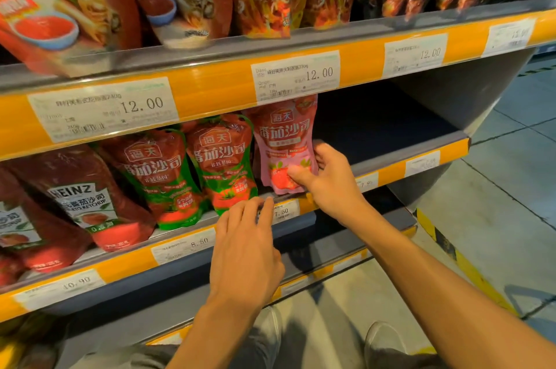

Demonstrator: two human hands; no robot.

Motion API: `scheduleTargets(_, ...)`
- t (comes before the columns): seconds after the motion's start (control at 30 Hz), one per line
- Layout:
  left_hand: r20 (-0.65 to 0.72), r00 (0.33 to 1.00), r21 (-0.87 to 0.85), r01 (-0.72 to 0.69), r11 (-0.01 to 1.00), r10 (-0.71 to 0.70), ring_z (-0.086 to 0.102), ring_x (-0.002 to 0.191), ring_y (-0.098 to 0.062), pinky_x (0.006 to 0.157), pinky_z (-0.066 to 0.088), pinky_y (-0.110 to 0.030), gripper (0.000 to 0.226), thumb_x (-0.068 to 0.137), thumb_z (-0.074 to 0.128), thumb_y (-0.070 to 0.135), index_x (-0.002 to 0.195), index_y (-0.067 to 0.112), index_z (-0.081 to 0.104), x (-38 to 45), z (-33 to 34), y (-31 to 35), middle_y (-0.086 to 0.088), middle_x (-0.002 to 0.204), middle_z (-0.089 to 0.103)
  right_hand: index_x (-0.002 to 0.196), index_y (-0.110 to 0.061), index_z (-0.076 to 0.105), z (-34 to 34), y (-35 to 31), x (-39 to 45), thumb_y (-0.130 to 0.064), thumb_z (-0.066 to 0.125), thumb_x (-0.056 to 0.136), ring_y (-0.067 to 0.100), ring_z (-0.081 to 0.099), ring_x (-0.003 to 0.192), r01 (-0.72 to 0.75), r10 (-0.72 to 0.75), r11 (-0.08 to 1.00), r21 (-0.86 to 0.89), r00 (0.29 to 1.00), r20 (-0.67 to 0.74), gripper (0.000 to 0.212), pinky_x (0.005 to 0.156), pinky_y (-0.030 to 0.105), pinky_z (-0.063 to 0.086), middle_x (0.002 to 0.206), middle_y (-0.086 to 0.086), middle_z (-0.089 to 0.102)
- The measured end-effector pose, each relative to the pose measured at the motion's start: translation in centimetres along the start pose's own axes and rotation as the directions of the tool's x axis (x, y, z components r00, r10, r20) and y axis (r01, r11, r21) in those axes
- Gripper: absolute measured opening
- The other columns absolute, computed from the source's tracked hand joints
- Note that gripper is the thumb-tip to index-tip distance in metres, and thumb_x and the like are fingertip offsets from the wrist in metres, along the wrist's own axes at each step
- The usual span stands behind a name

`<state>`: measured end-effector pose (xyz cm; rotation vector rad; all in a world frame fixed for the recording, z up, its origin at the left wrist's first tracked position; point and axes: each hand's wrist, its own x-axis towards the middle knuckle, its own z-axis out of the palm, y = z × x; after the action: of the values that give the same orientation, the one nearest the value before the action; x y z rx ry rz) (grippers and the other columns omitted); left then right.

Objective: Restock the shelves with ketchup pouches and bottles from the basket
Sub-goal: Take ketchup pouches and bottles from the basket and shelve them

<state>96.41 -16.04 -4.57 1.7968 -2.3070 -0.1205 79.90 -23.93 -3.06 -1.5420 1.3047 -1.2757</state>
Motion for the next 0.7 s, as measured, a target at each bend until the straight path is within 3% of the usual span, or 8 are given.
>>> scheduleTargets(0.17,0.009,1.000,-0.006,-0.027,1.000,0.027,0.019,0.143,-0.020,0.120,0.014,-0.037,0.080,0.088,0.059,0.029,0.157,0.022,0.020,-0.1,0.2,-0.4,0.005,0.155,0.026,0.116,-0.015,0.068,0.3,1.1,0.6,-0.020,0.078,0.086,0.015,0.066,0.107,-0.022,0.019,0.991,-0.132,0.999,-0.029,0.032,0.092,0.038,0.058,0.117,0.007,0.065)
scheduleTargets(0.23,0.003,1.000,-0.002,-0.030,1.000,0.030,0.018,0.143,-0.020,0.120,0.014,-0.037,0.079,0.088,0.058,0.030,0.157,0.022,0.020,-0.1,0.2,-0.4,0.004,0.156,0.026,0.118,-0.015,0.066,0.7,1.2,0.8,-0.020,0.078,0.086,0.014,0.066,0.107,-0.021,0.019,0.992,-0.121,1.000,-0.022,0.034,0.091,0.033,0.058,0.119,0.007,0.065)
scheduleTargets(0.37,-0.016,0.999,-0.021,-0.029,0.999,0.028,0.020,0.143,-0.021,0.120,0.015,-0.037,0.079,0.087,0.059,0.029,0.157,0.021,0.024,-0.2,0.3,-0.4,0.003,0.156,0.028,0.118,-0.019,0.063,1.0,1.4,1.2,-0.018,0.078,0.086,0.009,0.065,0.104,-0.003,0.001,0.991,-0.132,1.000,-0.017,0.035,0.080,0.012,0.053,0.119,0.005,0.066)
scheduleTargets(0.6,-0.036,0.999,-0.027,-0.034,0.999,0.033,0.021,0.142,-0.019,0.120,0.015,-0.036,0.078,0.087,0.058,0.029,0.156,0.021,0.024,-0.2,0.4,-0.4,0.005,0.155,0.029,0.121,-0.014,0.065,1.0,1.8,1.6,-0.020,0.077,0.087,0.007,0.065,0.102,0.004,-0.010,0.981,-0.192,1.000,-0.030,0.037,0.079,0.012,0.050,0.114,0.000,0.069)
scheduleTargets(0.7,-0.039,0.999,-0.034,-0.029,0.999,0.028,0.021,0.142,-0.019,0.120,0.015,-0.036,0.077,0.087,0.058,0.029,0.156,0.021,0.025,-0.2,0.4,-0.3,0.005,0.154,0.029,0.116,-0.019,0.063,0.9,1.8,1.7,-0.020,0.079,0.085,-0.003,0.063,0.094,0.000,-0.006,0.977,-0.211,1.000,-0.026,0.035,0.073,0.006,0.047,0.105,-0.009,0.068)
